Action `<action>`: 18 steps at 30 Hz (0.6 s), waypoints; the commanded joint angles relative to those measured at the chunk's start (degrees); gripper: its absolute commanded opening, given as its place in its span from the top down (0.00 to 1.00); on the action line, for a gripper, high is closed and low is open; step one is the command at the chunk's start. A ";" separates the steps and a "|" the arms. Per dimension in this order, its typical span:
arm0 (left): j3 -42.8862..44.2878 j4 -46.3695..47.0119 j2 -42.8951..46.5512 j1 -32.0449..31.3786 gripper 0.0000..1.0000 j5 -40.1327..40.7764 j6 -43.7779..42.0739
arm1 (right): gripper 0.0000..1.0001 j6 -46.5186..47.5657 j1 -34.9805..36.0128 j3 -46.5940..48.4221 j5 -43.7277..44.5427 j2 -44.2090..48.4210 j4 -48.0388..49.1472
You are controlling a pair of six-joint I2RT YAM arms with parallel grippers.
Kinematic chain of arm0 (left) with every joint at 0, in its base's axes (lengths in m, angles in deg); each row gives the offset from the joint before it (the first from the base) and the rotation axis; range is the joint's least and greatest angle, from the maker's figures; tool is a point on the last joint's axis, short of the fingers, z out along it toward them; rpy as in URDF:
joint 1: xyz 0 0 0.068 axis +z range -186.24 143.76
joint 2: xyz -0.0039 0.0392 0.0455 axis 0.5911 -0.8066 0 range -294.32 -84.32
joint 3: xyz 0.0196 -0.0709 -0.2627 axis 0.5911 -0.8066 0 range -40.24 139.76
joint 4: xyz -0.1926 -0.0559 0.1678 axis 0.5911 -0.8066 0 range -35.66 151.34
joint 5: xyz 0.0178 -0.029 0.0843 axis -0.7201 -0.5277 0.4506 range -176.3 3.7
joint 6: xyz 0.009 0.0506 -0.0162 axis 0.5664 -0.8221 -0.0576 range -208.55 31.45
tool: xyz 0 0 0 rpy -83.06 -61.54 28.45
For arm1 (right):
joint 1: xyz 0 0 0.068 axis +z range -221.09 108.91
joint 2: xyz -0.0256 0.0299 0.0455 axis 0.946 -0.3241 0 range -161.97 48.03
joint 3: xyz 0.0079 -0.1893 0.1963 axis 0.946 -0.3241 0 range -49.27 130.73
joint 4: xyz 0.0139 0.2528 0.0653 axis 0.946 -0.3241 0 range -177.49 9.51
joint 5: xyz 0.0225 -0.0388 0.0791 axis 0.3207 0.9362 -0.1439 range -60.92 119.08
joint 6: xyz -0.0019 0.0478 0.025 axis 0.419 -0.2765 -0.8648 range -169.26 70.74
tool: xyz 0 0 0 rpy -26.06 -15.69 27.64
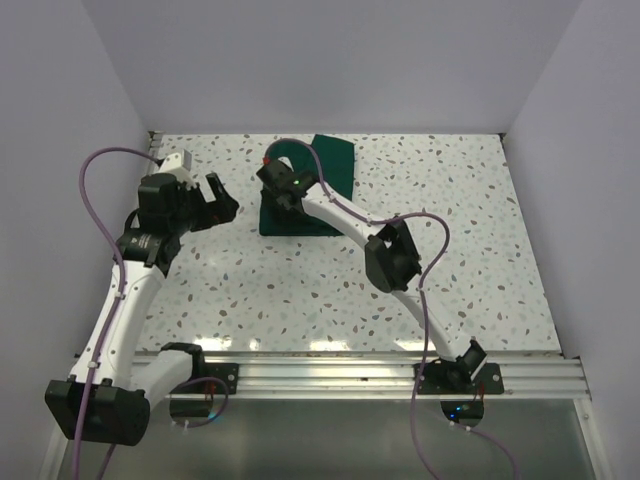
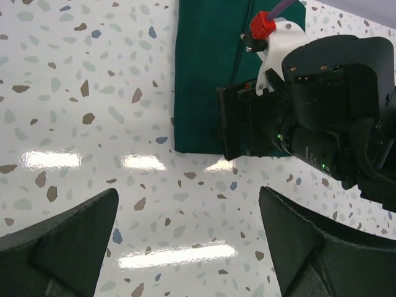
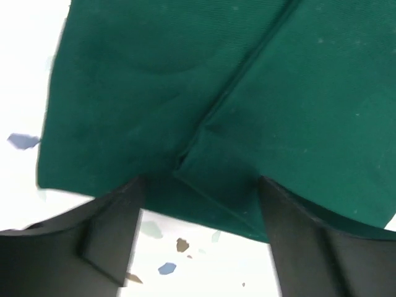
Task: Open and lay out the surgical kit
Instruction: Open the surgical kit at the center of the board.
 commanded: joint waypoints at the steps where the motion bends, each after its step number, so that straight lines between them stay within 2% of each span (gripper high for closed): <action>1: -0.69 0.07 0.64 -0.34 0.00 -0.51 -0.45 | 0.27 -0.75 -0.14 2.69 3.96 -0.44 2.13; 3: -1.56 0.25 1.26 -0.34 0.00 -0.07 -0.72 | 0.35 -0.92 -0.22 2.42 4.13 -0.79 2.75; 4: -1.75 0.34 1.26 -0.43 0.00 0.37 -0.89 | 0.44 -1.10 -0.23 2.25 3.87 -0.88 2.84; 6: -2.10 0.34 1.35 -0.34 0.00 0.63 -1.16 | 0.51 -1.01 -0.31 1.46 3.61 -0.79 3.28; 7: -2.10 0.25 1.35 -0.34 0.00 0.81 -1.33 | 0.64 -0.92 -0.31 1.28 3.43 -0.79 3.36; 13: -1.49 0.52 0.39 -0.34 0.00 0.81 -1.07 | 0.90 -1.01 -1.37 -0.04 2.11 -0.09 3.19; 14: -1.40 0.25 0.03 -0.34 0.00 0.90 -1.16 | 0.97 -1.10 -1.63 -0.13 1.94 0.35 3.19; 15: -0.79 0.08 -0.75 -0.34 0.00 1.59 -1.16 | 1.00 -1.10 -2.15 -0.22 1.85 1.31 3.10; 18: 1.41 -0.01 -2.68 -0.43 0.00 2.48 -2.47 | 1.00 -1.89 -3.82 -2.14 2.11 4.47 4.24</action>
